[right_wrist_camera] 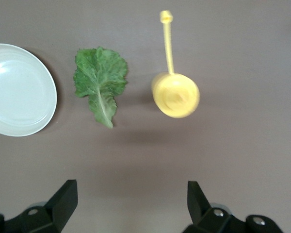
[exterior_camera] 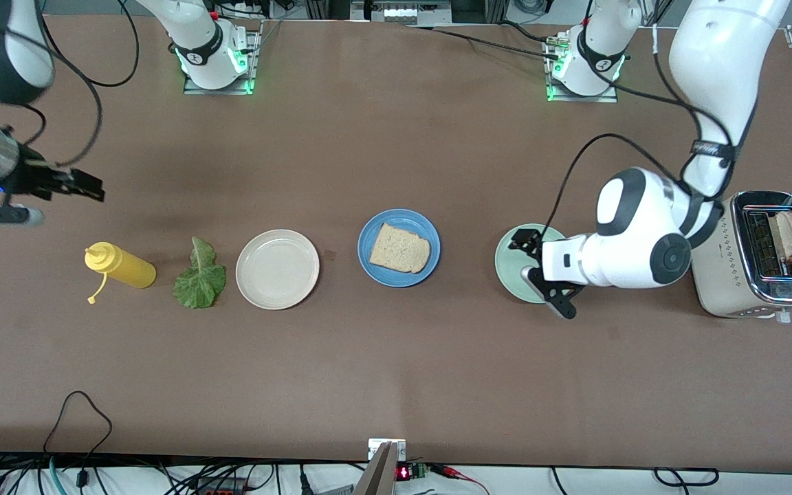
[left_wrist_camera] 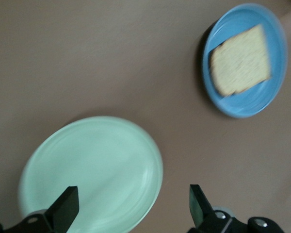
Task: Make sandwich in blue plate with both arms
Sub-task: 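Retract the left gripper while the right gripper reaches the lettuce leaf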
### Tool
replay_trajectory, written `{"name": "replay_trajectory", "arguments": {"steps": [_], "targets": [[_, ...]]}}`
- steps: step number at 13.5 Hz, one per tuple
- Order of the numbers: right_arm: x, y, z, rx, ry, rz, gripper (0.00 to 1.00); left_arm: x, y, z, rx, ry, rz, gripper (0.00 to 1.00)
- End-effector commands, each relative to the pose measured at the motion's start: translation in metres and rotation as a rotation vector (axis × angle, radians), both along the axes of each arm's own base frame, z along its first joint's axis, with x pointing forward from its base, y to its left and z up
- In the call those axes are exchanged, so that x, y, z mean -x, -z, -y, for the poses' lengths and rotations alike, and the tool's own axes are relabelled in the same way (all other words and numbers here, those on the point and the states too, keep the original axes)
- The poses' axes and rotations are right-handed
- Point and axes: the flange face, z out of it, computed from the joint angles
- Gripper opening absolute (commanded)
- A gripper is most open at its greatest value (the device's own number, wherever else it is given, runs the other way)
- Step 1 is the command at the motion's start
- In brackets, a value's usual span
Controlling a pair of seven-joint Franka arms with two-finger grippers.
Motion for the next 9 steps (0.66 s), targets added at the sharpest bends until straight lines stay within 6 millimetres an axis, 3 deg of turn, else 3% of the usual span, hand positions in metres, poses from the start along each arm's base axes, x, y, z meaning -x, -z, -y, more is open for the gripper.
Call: {"name": "replay_trajectory", "arguments": {"steps": [1, 3, 5, 6, 9], "targets": [[-0.021, 0.048, -0.046, -0.001, -0.055, -0.025, 1.00, 0.003, -0.063, -0.021, -0.262, 0.075, 0.092, 1.00], [-0.032, 0.082, -0.067, 0.006, -0.089, -0.023, 1.00, -0.003, -0.119, -0.036, -0.343, 0.072, 0.109, 1.00], [-0.042, 0.129, -0.066, 0.016, -0.092, -0.027, 1.00, -0.010, -0.187, -0.051, -0.344, 0.008, 0.160, 1.00], [-0.044, 0.143, -0.066, 0.017, -0.092, -0.035, 1.00, -0.015, -0.213, -0.060, -0.327, -0.062, 0.203, 1.00], [-0.045, 0.182, -0.068, 0.025, -0.100, -0.057, 1.00, -0.018, -0.239, -0.090, -0.283, -0.361, 0.200, 1.00]]}}
